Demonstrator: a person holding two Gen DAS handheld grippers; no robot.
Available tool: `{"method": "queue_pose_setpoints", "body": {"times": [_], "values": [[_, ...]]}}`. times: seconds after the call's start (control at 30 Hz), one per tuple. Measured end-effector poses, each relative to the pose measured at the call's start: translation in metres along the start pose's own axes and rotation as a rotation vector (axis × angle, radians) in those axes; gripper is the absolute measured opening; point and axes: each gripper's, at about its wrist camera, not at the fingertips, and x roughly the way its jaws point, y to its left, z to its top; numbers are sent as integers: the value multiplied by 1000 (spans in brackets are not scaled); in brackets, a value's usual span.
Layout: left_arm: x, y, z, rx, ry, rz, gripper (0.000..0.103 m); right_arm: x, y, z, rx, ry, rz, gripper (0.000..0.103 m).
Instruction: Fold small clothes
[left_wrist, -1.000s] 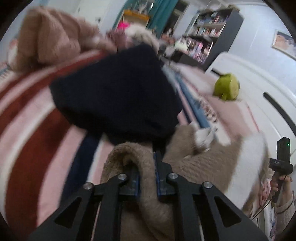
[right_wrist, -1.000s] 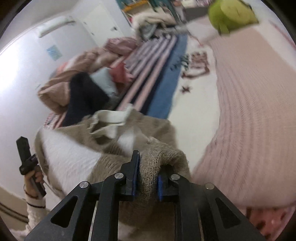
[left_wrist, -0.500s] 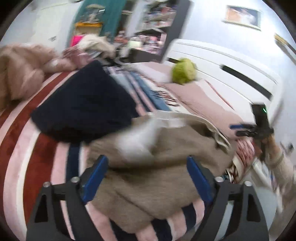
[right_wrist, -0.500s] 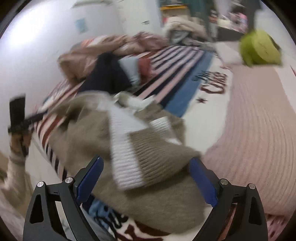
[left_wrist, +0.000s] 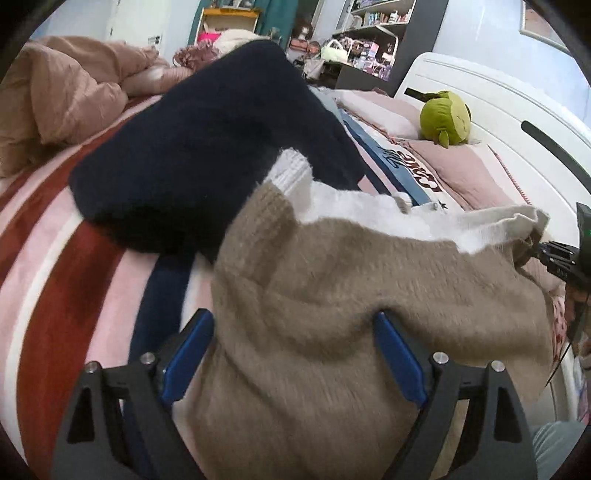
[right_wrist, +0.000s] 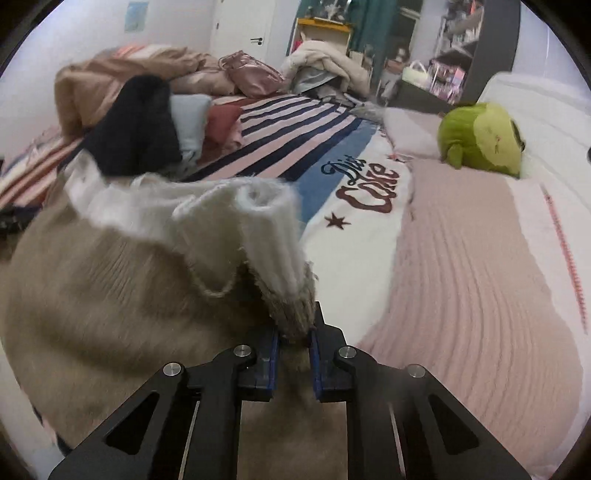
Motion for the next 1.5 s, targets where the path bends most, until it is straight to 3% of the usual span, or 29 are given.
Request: {"method": "queue_pose_setpoints", "body": {"times": [0.03, 0.07, 0.1, 0.17, 0.27, 0.33, 0.4, 0.47, 0.57, 0.6, 0.63, 0.67, 0.7, 0.73, 0.97, 1.07, 1.2, 1.27, 1.33, 1.43, 1.5], "values": [[6, 2, 4, -7, 15, -20, 86, 5, -7, 6, 16, 11, 22, 7], [11, 3, 7, -11, 26, -50, 69, 11, -14, 13, 36, 20, 40, 7], [17, 3, 11, -14, 39, -85, 38, 15, -21, 18, 51, 26, 47, 7], [22, 1, 16, 0, 61, -80, 11, 23, -31, 30, 63, 28, 48, 6], [12, -11, 27, 82, 4, -4, 9, 27, -36, 45, 56, 26, 25, 6], [-1, -7, 42, 59, -67, 42, 8, 31, -41, 52, 72, 21, 18, 6], [2, -4, 50, 51, -80, 79, 7, 41, -47, 55, 95, 30, 0, 6], [17, -2, 54, 50, -48, 158, 8, 61, -49, 52, 116, 80, -17, 7], [25, 3, 52, 15, -27, 109, 13, 87, -49, 42, 143, 149, 16, 15], [19, 2, 51, 14, -34, 98, 23, 87, -50, 39, 145, 152, 8, 21], [9, 2, 49, 16, -47, 85, 30, 83, -49, 36, 146, 146, 0, 36], [2, -1, 49, 18, -57, 87, 49, 76, -49, 35, 145, 133, 8, 45], [-14, -3, 47, 21, -81, 110, 59, 65, -48, 33, 141, 115, 21, 58], [-25, -5, 44, 21, -101, 119, 59, 53, -46, 32, 134, 101, 26, 59], [-108, -17, 5, -20, -192, 37, 74, -29, -4, 14, 90, 11, 183, 59], [-124, -27, -20, -65, -201, -11, 82, -54, 31, 4, 56, -27, 264, 59], [-130, -31, -64, -154, -177, -81, 85, -71, 76, -12, 5, -48, 365, 58], [-124, -33, -83, -199, -147, -121, 85, -72, 97, -17, -16, -44, 405, 46], [-114, -34, -98, -248, -127, -176, 85, -68, 114, -19, -49, -32, 428, 23], [-92, -40, -119, -328, -91, -284, 85, -64, 138, -21, -105, -25, 433, 17], [-77, -48, -121, -331, -77, -318, 85, -54, 145, -21, -119, -6, 425, 17]]}}
